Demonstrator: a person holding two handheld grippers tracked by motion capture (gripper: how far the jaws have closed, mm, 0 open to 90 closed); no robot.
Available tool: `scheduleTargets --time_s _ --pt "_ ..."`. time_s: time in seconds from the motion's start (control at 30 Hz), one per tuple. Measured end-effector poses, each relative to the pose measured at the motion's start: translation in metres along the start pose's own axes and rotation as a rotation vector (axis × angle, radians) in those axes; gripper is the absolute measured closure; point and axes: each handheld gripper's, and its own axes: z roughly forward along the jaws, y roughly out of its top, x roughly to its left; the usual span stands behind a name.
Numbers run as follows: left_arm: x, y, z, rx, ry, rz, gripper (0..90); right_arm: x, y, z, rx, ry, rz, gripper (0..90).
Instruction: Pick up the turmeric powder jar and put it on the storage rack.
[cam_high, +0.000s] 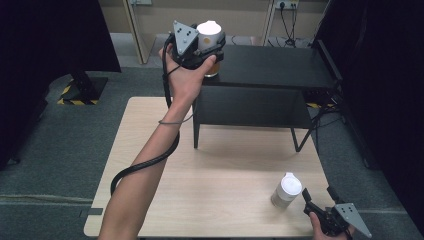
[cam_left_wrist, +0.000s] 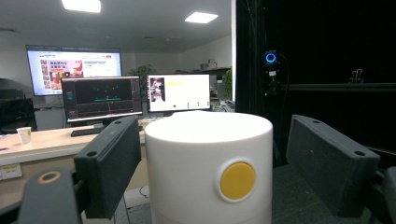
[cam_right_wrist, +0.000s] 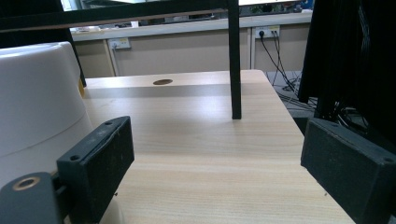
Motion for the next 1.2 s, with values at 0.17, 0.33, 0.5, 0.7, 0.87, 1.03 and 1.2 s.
scheduleTargets --time_s 0.17,0.33,0.5,0.7,0.87,1.03,1.2 --pt "-0.001 0.002 -0.007 -0.01 -0.002 0.002 16.4 0.0 0.0 0.0 0.001 0.001 0.0 9.9" --pt "0.001 0.0 -0.013 -0.002 -0.005 -0.006 16.5 0.0 0.0 0.0 0.001 0.001 0.0 9.9" --pt "0.005 -0.005 -0.021 0.0 -0.031 -0.039 16.5 0.0 0.0 0.0 0.001 0.001 -0.002 9.9" --pt "0.009 -0.013 -0.032 -0.012 -0.034 -0.037 16.4 0.0 0.0 0.0 0.003 0.001 -0.007 9.9" --pt "0.008 -0.018 -0.038 -0.012 -0.037 -0.034 16.4 0.0 0.0 0.0 0.002 -0.001 -0.005 9.9" --pt "0.006 -0.025 -0.048 -0.015 -0.039 -0.045 16.4 0.001 0.001 0.0 0.004 -0.001 -0.009 9.9" --pt "0.006 -0.031 -0.056 -0.012 -0.065 -0.056 16.4 0.001 0.0 0.0 0.003 -0.002 -0.008 9.9"
